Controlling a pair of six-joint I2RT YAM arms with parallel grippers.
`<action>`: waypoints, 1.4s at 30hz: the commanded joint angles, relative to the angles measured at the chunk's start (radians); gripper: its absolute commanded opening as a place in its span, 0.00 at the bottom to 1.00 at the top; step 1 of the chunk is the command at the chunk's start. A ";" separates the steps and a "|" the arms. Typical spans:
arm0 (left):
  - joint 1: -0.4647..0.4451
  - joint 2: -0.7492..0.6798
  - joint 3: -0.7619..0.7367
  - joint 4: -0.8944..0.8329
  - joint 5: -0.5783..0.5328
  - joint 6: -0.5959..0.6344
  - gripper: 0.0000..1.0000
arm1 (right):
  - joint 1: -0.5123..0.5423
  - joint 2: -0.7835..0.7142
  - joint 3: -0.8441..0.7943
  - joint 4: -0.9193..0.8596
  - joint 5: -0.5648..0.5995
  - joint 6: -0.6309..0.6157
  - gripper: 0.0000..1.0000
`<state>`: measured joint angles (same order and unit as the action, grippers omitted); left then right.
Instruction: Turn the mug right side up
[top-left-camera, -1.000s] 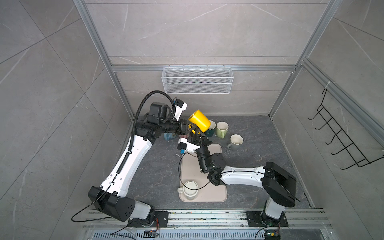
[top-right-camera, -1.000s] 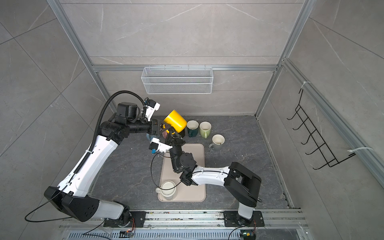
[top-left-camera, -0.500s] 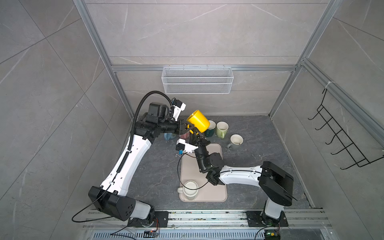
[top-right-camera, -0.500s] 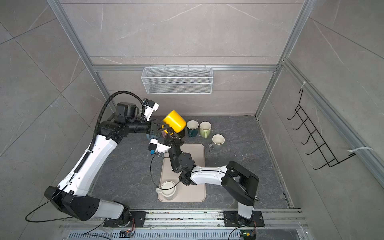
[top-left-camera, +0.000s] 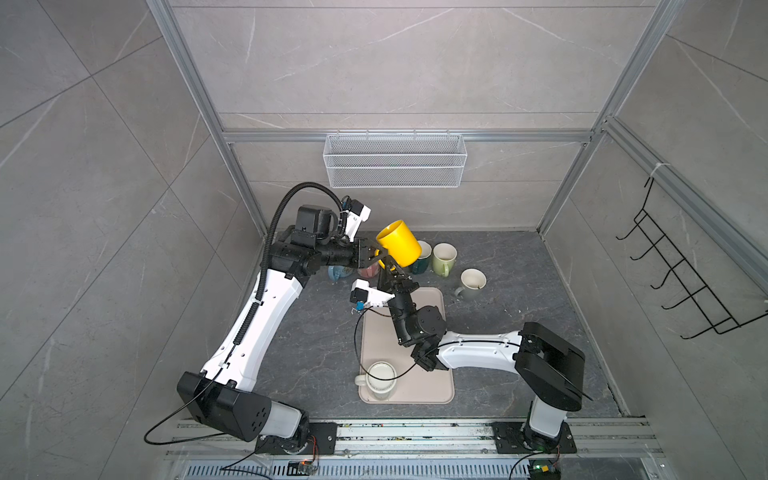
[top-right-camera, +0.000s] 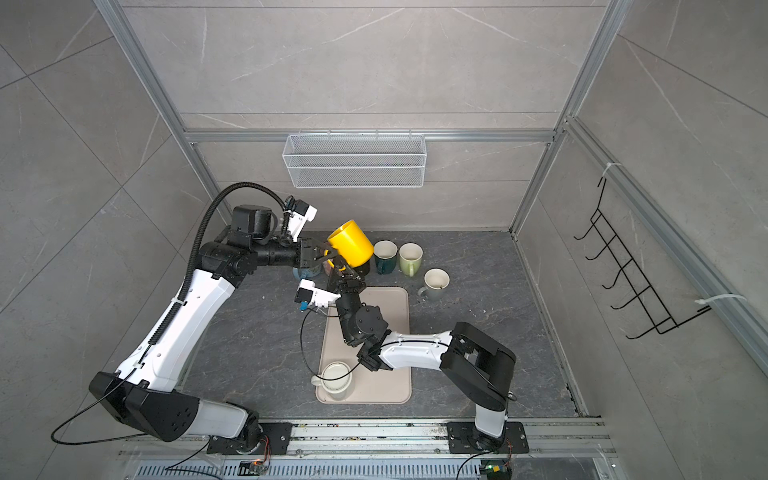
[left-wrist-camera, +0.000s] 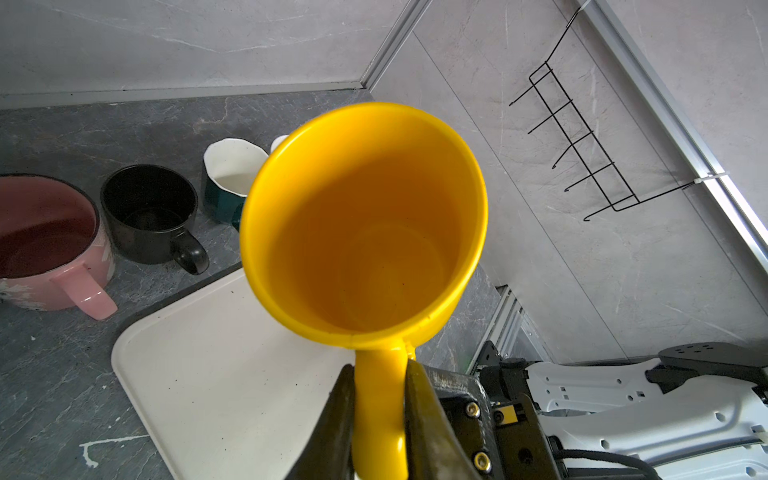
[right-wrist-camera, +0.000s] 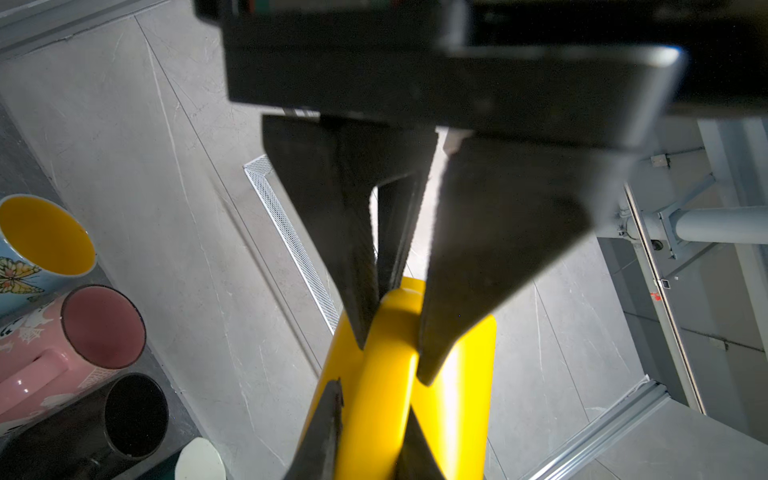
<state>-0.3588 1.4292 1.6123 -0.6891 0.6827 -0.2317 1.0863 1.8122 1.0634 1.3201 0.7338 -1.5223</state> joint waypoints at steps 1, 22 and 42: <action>-0.006 -0.027 -0.038 0.007 0.020 0.053 0.00 | 0.004 -0.018 0.073 0.111 -0.039 -0.007 0.00; -0.006 -0.096 -0.137 0.063 -0.115 0.053 0.00 | 0.001 -0.021 0.070 0.111 0.012 0.000 0.41; -0.003 -0.166 -0.219 0.230 -0.269 -0.025 0.00 | 0.027 -0.021 0.007 0.113 0.037 0.005 0.55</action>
<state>-0.3771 1.2903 1.4090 -0.5068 0.5114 -0.2501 1.0996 1.8126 1.0649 1.2778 0.7513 -1.5158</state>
